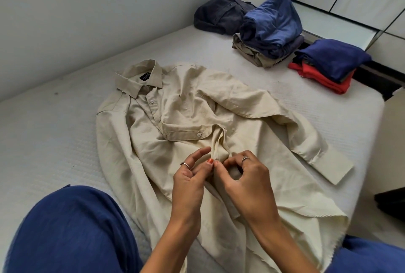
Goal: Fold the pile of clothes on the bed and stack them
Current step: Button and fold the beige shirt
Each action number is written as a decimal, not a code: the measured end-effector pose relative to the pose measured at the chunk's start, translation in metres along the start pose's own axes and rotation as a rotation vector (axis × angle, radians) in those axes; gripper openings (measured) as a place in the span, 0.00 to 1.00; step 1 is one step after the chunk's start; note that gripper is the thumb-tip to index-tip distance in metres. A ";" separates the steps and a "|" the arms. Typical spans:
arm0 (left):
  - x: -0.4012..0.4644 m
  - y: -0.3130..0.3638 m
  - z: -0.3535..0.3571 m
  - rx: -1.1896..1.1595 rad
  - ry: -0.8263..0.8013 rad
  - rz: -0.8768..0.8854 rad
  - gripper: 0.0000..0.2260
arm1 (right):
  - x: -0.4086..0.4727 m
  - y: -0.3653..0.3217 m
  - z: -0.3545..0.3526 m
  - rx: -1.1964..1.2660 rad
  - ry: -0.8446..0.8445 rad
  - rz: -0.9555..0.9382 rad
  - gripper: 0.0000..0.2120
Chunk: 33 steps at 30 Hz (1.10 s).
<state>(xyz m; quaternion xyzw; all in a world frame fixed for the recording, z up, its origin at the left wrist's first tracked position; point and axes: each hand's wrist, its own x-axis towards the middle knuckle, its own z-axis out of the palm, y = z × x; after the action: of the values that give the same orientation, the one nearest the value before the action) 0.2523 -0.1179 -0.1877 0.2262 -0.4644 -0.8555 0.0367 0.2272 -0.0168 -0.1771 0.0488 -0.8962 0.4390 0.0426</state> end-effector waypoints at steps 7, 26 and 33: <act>-0.003 0.001 0.000 0.144 -0.044 0.056 0.12 | 0.004 0.004 0.002 0.000 -0.015 0.057 0.07; -0.024 0.011 0.008 0.834 0.134 0.763 0.07 | 0.019 0.019 -0.037 0.931 -0.485 0.308 0.07; -0.025 0.005 0.014 0.720 0.008 0.523 0.04 | 0.017 0.018 -0.035 0.821 -0.533 0.268 0.08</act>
<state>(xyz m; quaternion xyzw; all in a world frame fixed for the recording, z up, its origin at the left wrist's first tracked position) 0.2683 -0.1034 -0.1680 0.1026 -0.7742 -0.6003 0.1725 0.2092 0.0212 -0.1681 0.0566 -0.6277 0.7291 -0.2669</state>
